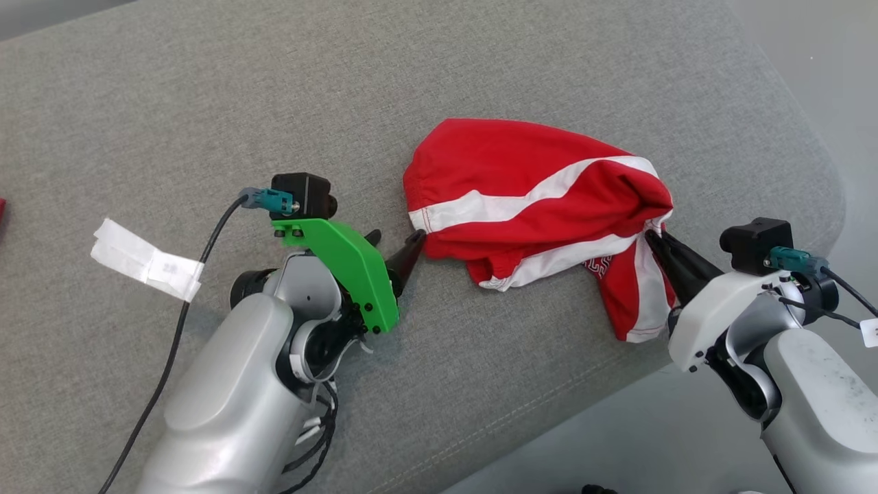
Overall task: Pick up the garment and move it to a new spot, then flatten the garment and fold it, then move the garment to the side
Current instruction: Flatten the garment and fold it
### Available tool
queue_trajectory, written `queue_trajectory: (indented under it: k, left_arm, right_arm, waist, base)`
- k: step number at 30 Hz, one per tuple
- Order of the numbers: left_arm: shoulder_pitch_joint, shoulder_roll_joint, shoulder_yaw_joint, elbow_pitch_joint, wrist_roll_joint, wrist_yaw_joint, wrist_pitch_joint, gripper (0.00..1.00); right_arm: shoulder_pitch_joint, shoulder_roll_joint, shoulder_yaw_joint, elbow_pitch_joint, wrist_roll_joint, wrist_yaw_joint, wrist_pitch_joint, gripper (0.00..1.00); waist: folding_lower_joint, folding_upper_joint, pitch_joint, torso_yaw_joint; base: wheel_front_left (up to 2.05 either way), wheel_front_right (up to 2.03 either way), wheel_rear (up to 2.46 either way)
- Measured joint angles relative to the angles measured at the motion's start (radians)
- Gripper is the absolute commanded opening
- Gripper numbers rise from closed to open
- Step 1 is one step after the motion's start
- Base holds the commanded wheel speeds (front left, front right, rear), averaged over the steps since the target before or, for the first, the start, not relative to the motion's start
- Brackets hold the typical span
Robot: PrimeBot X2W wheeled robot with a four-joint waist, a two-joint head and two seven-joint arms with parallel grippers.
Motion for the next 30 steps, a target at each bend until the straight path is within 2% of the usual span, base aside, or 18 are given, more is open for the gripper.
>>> queue_trajectory:
  k: [8, 26, 27, 28, 29, 30]
  left_arm:
    - [-0.004, -0.001, -0.030, -0.011, -0.140, 0.000, 0.003, 1.00]
    - [-0.062, -0.001, -0.079, 0.048, -0.163, 0.000, -0.034, 1.00]
    - [-0.068, -0.001, -0.084, 0.048, -0.164, 0.000, -0.043, 0.93]
    - [-0.075, -0.001, -0.088, 0.048, -0.168, 0.000, -0.045, 0.67]
    - [-0.087, -0.001, -0.096, 0.045, -0.184, 0.000, -0.057, 0.00]
    - [-0.091, -0.001, -0.100, 0.044, -0.193, 0.000, -0.059, 0.00]
  right_arm:
    - [0.000, 0.003, 0.008, 0.022, 0.000, 0.006, -0.005, 0.00]
    - [-0.014, 0.007, 0.024, 0.045, 0.000, 0.010, -0.009, 0.00]
    - [-0.015, 0.007, 0.024, 0.047, 0.000, 0.010, -0.012, 0.00]
    - [-0.015, 0.007, 0.025, 0.049, 0.000, 0.010, -0.014, 0.00]
    - [-0.015, 0.008, 0.026, 0.052, 0.000, 0.010, -0.016, 0.00]
    - [-0.015, 0.008, 0.026, 0.053, 0.000, 0.010, -0.016, 0.00]
  waist:
    - [0.0000, 0.0000, -0.002, -0.014]
    - [0.0000, 0.0000, 0.004, -0.028]
    - [0.0000, 0.0000, 0.004, -0.028]
    - [-0.0001, 0.0000, 0.004, -0.028]
    - [-0.0001, 0.0000, 0.004, -0.028]
    - [0.0000, 0.0000, 0.004, -0.027]
  base:
    - [0.00, 0.00, 0.00]
    - [0.00, 0.00, 0.00]
    - [0.00, 0.00, 0.00]
    - [0.00, 0.00, 0.00]
    - [0.00, 0.00, 0.00]
    - [0.00, 0.00, 0.00]
